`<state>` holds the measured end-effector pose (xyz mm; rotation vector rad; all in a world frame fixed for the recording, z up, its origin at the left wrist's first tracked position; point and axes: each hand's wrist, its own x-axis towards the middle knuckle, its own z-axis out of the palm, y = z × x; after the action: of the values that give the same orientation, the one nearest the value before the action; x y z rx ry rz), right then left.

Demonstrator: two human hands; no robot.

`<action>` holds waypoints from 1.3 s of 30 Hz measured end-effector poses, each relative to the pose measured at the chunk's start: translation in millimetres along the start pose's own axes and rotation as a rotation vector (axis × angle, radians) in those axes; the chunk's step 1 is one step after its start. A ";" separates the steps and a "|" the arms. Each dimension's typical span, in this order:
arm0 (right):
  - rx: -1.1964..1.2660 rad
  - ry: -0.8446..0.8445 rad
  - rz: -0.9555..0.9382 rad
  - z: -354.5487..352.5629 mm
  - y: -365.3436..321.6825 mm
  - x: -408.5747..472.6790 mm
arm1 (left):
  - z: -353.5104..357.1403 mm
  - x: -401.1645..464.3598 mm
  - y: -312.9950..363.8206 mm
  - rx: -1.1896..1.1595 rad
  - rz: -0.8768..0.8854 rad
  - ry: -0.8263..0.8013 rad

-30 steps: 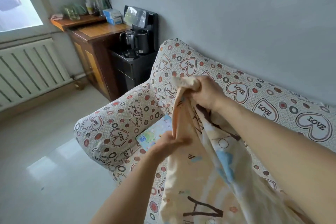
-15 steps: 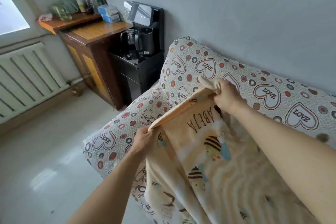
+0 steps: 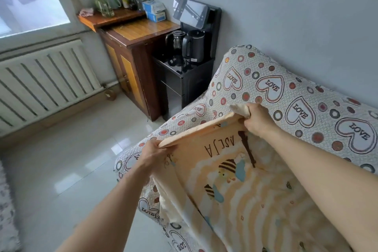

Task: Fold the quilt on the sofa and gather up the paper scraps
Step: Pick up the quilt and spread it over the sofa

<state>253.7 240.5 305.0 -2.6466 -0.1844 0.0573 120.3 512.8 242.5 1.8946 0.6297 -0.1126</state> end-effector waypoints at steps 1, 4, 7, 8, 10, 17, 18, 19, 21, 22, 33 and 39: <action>-0.004 0.004 -0.025 5.3 -1.9 6.2 | -3.8 2.8 -7.1 0.000 -0.015 0.047; -0.055 0.022 -0.030 19.0 -6.8 24.2 | -16.3 13.1 -25.1 0.032 -0.057 0.166; -0.126 0.045 -0.016 30.3 -9.3 46.7 | -28.4 32.1 -40.7 0.049 -0.076 0.254; -0.163 0.061 -0.012 32.1 -10.4 50.4 | -31.7 37.8 -43.7 0.046 -0.077 0.271; -0.281 0.113 -0.012 43.7 -11.1 67.4 | -38.3 58.3 -52.9 0.031 -0.092 0.282; -0.105 0.137 0.243 85.4 -19.6 132.8 | -39.3 124.9 -77.4 0.073 -0.176 0.193; -0.002 0.137 0.289 90.9 -21.6 141.7 | -38.1 134.1 -80.9 0.077 -0.188 0.177; 0.084 0.136 0.317 98.3 -22.8 150.2 | -36.8 144.1 -85.0 0.096 -0.200 0.160; 0.198 0.150 0.343 113.7 -22.5 167.7 | -34.0 163.0 -90.6 0.139 -0.224 0.131; 0.231 0.165 0.354 121.9 -20.6 176.6 | -32.4 172.5 -93.7 0.152 -0.235 0.121; 0.328 0.249 0.362 193.1 -8.0 239.4 | -4.4 258.4 -105.4 0.163 -0.296 0.082; 0.337 0.166 0.321 229.9 -5.6 253.4 | 11.1 293.2 -111.1 0.158 -0.342 0.061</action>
<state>487.2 387.8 102.8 -2.3054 0.2833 -0.0236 320.7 642.4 38.9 1.9303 1.0086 -0.3335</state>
